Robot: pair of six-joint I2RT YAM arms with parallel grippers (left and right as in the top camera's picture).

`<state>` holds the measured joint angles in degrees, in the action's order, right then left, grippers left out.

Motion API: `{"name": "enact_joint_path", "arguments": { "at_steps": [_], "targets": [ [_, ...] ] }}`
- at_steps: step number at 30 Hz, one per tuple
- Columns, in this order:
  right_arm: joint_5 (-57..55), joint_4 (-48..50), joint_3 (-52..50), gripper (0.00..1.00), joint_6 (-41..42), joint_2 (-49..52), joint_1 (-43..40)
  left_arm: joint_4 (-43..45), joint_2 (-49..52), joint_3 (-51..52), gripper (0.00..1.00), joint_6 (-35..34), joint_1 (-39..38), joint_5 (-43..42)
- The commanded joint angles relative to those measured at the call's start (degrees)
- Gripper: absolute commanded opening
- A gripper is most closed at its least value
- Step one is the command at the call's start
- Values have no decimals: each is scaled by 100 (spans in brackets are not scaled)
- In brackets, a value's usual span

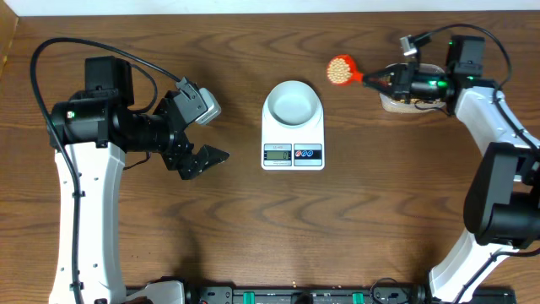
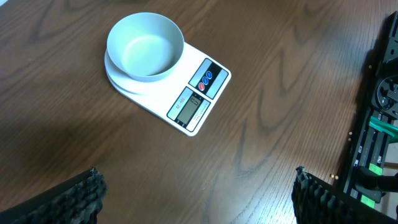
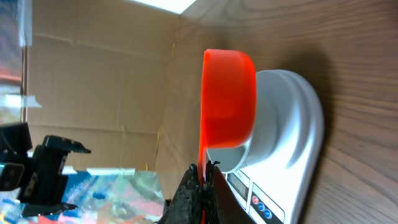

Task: Scoop item into bowl and weigh 50g on scale
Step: 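Carry the filled scoop leftward over the white bowl on the scale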

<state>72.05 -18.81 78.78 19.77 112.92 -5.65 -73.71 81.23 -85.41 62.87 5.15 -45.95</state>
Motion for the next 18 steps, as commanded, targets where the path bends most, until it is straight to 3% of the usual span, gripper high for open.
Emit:
{"name": "enact_joint_path", "arguments": {
  "at_steps": [1,18],
  "targets": [
    [160,74,13,1,13,37,236,-39,0,33,98,52,15,15],
    [-649,122,13,1,-1220,37,979,-39,0,33,98,55,15,15]
  ]
}}
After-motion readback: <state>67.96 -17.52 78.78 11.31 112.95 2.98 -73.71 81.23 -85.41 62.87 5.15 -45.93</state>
